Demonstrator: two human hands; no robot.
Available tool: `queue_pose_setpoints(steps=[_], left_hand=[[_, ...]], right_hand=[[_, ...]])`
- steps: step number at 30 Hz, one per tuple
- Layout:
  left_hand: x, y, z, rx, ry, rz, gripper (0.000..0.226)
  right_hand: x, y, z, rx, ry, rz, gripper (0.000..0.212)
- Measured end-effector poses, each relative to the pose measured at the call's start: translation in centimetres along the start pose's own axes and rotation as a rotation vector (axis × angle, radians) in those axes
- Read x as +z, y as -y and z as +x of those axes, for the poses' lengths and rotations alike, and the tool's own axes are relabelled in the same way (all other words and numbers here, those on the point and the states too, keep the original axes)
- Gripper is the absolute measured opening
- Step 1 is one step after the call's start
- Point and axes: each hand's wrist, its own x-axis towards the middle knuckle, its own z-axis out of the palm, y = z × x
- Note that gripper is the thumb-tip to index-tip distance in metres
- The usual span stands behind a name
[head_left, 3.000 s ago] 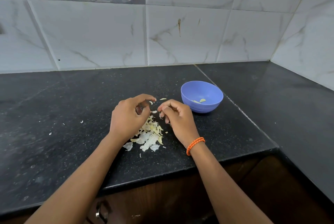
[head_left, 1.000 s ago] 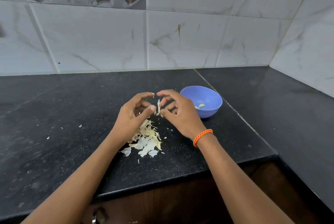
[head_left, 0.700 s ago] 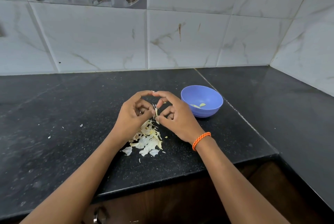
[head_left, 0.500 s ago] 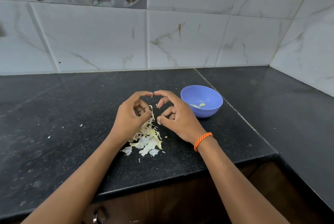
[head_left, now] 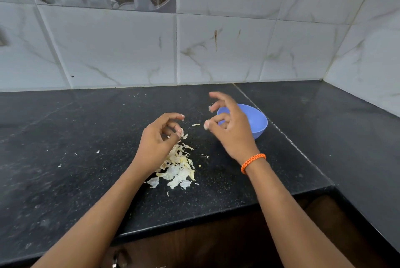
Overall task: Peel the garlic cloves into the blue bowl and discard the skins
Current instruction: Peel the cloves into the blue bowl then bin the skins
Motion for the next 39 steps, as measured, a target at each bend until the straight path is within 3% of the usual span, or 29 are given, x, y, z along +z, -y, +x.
queue_pose_setpoints(steps=[4,9,15,20,24,30,34,39], left_hand=[[-0.1,0.3,0.1,-0.018,-0.033,0.067,0.038],[-0.1,0.2,0.1,-0.016,-0.049,0.125,0.037],[-0.7,0.4,-0.1,-0.035,-0.106,0.200,0.027],[-1.4,0.4,-0.1,-0.041,-0.172,0.330,0.011],[-1.7,0.3,-0.5,-0.036,-0.143,0.415,0.017],[-1.4,0.1,-0.2,-0.032,-0.072,0.396,0.025],[-1.2,-0.3,0.2,-0.039,-0.036,0.309,0.026],[-1.4,0.1,0.6,-0.038,-0.051,0.359,0.021]], right_hand=[[-3.9,-0.8,2.2,0.023,-0.136,-0.184,0.061],[-5.8,-2.2,3.0,0.066,-0.159,-0.329,0.058],[-4.4,-0.9,2.7,0.107,-0.180,-0.217,0.036],[1.0,0.1,1.2,0.000,0.090,-0.243,0.016],[4.3,-1.4,0.4,0.030,0.284,-0.375,0.026],[5.9,-2.6,2.4,0.111,0.223,-0.503,0.033],[6.4,-3.3,4.0,0.123,0.325,-0.667,0.046],[7.4,-3.9,3.8,0.135,0.326,-0.919,0.023]])
